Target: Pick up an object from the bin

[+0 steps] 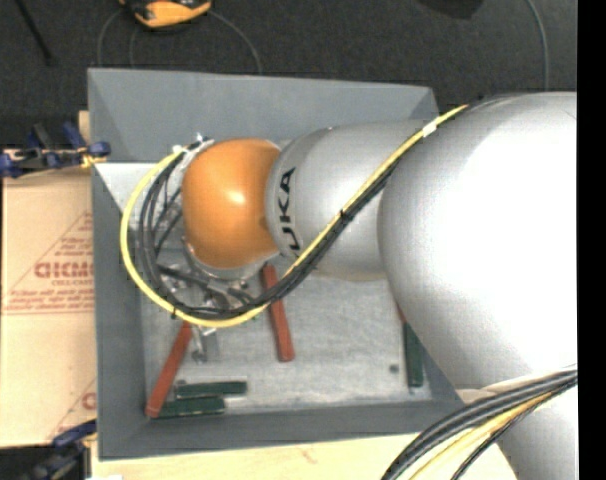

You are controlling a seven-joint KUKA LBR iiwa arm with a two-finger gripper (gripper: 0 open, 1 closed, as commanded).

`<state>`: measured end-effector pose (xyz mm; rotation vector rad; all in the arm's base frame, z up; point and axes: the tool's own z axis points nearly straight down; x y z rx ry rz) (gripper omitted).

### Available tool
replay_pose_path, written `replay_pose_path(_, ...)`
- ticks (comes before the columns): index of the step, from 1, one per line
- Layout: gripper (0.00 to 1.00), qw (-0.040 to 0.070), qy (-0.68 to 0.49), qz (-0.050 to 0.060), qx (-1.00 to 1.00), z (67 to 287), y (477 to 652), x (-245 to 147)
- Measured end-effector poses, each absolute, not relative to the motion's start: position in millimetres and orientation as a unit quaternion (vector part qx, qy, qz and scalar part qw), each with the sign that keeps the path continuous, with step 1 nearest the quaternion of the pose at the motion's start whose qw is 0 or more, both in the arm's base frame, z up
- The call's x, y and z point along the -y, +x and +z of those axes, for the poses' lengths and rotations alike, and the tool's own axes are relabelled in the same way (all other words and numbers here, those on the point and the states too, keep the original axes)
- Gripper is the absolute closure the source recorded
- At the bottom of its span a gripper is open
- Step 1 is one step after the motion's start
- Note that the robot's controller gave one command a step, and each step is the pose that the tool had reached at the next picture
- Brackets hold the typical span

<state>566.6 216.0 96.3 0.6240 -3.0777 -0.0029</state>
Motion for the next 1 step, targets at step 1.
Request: replay_pose_path(1, 0.00, -0.002, 0.198, -0.002, 0.980, 99.6, 568.1, -216.4)
